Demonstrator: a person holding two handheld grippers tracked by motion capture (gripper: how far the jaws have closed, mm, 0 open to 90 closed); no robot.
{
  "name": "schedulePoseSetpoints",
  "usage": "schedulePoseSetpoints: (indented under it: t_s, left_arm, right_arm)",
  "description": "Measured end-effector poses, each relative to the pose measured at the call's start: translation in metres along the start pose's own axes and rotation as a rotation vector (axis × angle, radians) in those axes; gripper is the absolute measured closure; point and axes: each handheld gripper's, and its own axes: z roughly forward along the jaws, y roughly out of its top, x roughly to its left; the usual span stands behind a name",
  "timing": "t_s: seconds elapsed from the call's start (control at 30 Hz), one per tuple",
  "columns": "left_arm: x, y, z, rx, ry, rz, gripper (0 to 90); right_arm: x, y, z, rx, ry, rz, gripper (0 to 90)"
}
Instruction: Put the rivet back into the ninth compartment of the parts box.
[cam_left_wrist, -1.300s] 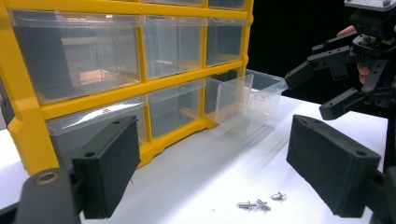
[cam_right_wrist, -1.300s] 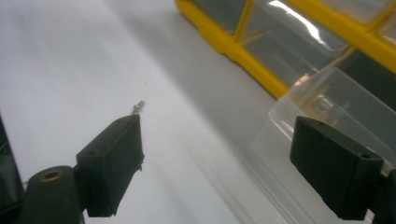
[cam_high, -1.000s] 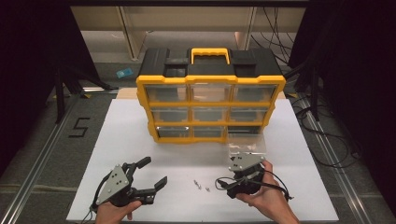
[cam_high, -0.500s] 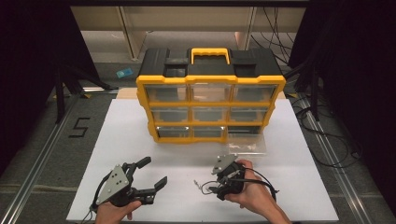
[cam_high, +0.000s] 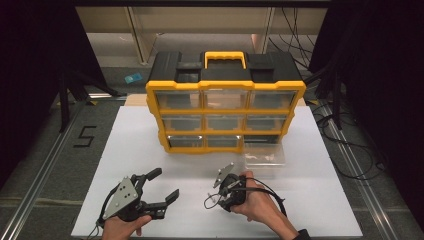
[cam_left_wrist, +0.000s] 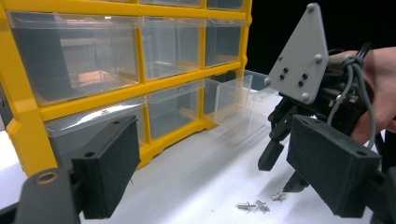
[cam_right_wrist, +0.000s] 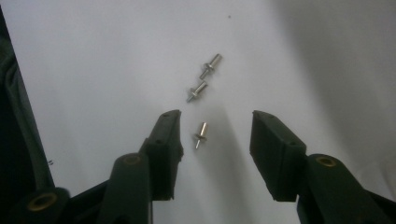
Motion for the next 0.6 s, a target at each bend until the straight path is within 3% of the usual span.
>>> schedulePoseSetpoints:
  t_s: [0.07, 0.13, 0.23, 0.27, 0.37, 0.4, 0.5, 0.57, 0.6]
  left_arm:
    - [0.0, 0.0, 0.0, 0.0, 0.0, 0.0, 16.7]
    - [0.0, 0.0, 0.0, 0.0, -0.001, 0.002, 16.7]
    - [0.0, 0.0, 0.0, 0.0, -0.002, 0.002, 16.7]
    - [0.0, 0.0, 0.0, 0.0, -0.001, 0.002, 16.7]
    - [0.0, 0.0, 0.0, -0.001, -0.001, 0.002, 16.7]
    - [0.0, 0.0, 0.0, -0.001, -0.002, 0.002, 16.7]
    - [0.0, 0.0, 0.0, 0.0, -0.001, 0.001, 16.7]
    - [0.0, 0.0, 0.0, 0.001, -0.002, 0.004, 16.7]
    - [0.0, 0.0, 0.0, 0.001, -0.003, 0.004, 16.7]
  right_arm:
    - [0.0, 0.001, 0.002, 0.009, 0.001, -0.005, 55.6]
    - [0.0, 0.003, 0.006, 0.043, 0.032, 0.005, 59.4]
    - [-0.003, 0.003, 0.01, 0.052, 0.01, -0.036, 62.5]
    - [-0.003, 0.005, 0.013, 0.082, 0.018, -0.045, 66.5]
    - [-0.004, 0.006, 0.017, 0.102, 0.019, -0.043, 70.9]
    - [-0.002, 0.006, 0.019, 0.117, 0.01, -0.014, 71.6]
    - [-0.005, 0.006, 0.019, 0.106, 0.042, -0.036, 79.2]
    - [-0.005, 0.006, 0.018, 0.12, 0.034, -0.023, 81.6]
    - [-0.008, 0.006, 0.019, 0.1, 0.045, -0.027, 82.8]
